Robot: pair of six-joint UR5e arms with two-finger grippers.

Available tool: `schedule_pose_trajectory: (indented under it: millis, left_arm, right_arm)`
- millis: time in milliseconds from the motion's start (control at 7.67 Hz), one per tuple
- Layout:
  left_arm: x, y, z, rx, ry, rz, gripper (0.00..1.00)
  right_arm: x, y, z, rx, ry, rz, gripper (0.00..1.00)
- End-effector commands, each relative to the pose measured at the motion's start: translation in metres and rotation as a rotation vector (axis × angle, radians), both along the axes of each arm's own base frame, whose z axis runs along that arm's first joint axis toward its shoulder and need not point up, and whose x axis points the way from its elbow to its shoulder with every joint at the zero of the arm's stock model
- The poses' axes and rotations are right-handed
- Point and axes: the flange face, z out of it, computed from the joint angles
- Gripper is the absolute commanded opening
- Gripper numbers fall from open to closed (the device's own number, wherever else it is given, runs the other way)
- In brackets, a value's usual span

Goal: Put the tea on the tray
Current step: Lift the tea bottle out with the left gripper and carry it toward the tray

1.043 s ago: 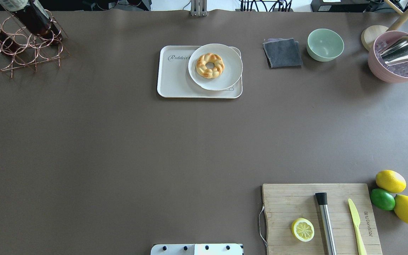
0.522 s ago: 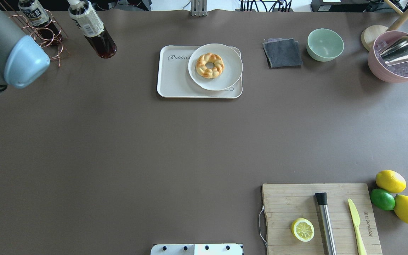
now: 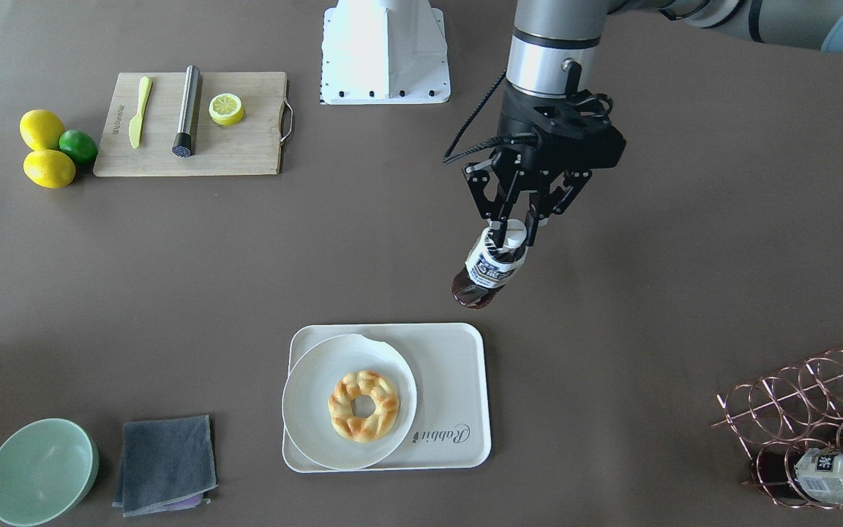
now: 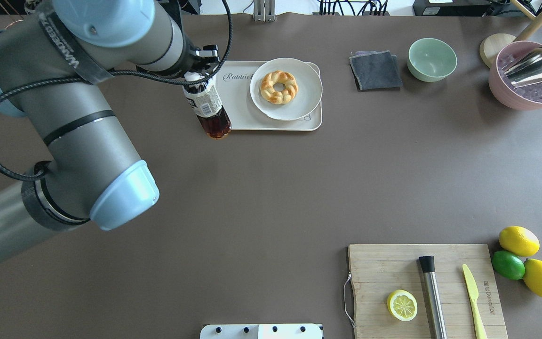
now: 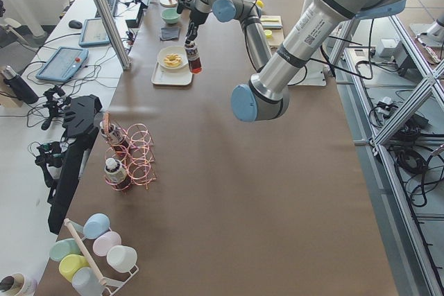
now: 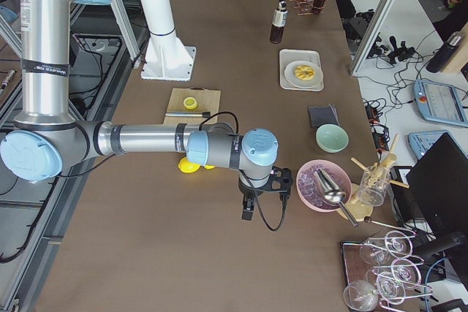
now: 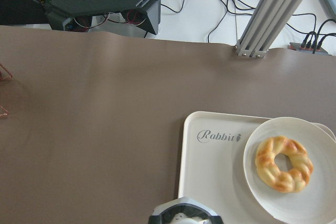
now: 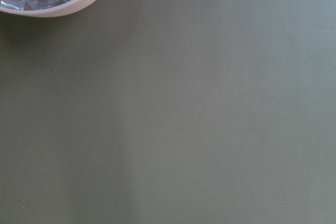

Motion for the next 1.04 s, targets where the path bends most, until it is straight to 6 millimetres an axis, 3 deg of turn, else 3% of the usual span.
schedule_pose_trajectory:
  millis: [0,261,391,913]
  left_arm:
    - [0.091,0.099,-0.065,-0.011,-0.018,0.005,0.0]
    - [0.13,0.139,-0.061,0.006,-0.045,0.006,0.0]
    - [0.141,0.148,-0.057,0.012,-0.06,0.015,0.0]
    - [0.168,0.15,-0.044,0.0,-0.099,0.027,0.0]
  right_arm:
    - [0.0,-0.003,-0.004,0.009,0.0,0.0,1.0]
    - [0.0,-0.005,-0.006,0.015,0.0,0.0,1.0]
    - [0.0,-0.007,-0.008,0.031,-0.001,0.001,1.0]
    - [0.0,-0.008,-0.01,0.039,-0.009,0.001,1.0]
